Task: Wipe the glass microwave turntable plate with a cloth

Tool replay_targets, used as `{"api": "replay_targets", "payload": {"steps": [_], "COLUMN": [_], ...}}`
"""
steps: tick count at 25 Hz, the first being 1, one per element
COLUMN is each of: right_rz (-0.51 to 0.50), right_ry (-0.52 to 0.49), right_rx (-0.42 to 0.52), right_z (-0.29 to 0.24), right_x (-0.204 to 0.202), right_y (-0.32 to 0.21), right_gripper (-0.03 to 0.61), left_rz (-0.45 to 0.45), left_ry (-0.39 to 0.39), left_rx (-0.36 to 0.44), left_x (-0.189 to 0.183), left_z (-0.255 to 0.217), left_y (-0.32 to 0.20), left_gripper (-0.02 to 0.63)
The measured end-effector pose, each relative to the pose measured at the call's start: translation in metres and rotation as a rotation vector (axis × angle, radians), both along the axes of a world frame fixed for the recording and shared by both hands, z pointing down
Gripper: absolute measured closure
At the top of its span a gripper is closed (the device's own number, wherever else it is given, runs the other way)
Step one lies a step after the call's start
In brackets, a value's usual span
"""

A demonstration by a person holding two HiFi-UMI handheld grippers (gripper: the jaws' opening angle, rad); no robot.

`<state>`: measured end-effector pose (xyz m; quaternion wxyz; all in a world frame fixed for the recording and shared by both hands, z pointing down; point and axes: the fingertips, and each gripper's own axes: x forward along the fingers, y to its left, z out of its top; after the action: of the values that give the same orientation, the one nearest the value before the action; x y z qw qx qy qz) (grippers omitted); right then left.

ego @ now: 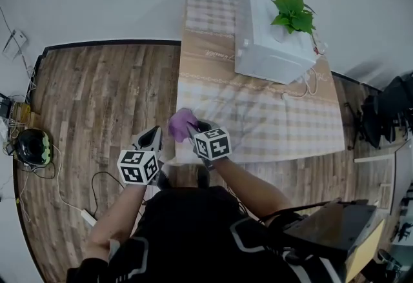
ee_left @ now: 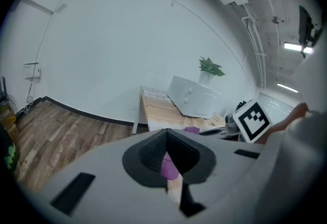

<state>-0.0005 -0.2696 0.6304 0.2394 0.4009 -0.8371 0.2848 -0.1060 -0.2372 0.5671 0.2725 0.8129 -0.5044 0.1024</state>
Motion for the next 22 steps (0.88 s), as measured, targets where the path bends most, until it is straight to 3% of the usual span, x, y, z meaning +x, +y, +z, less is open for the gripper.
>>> {"api": "replay_targets", "payload": {"steps": [10,22], "right_rz": [-0.059,-0.021], "right_ry": [0.241,0.281], "right_rx": [0.034,0.001], "right_z": [0.045,0.056], "right_x": [0.024,0.062], "right_y": [-0.002,-0.009], "right_gripper": [0.503,0.503], "left_rz": [0.019,0.075], "left_ry": [-0.041,-0.029], "left_rx": [-0.029,-0.032], "left_x": [0.002,0.034], "left_z": [0.009,0.01], "left_y": [0.01,-0.001], "left_gripper": [0.611,0.612]}}
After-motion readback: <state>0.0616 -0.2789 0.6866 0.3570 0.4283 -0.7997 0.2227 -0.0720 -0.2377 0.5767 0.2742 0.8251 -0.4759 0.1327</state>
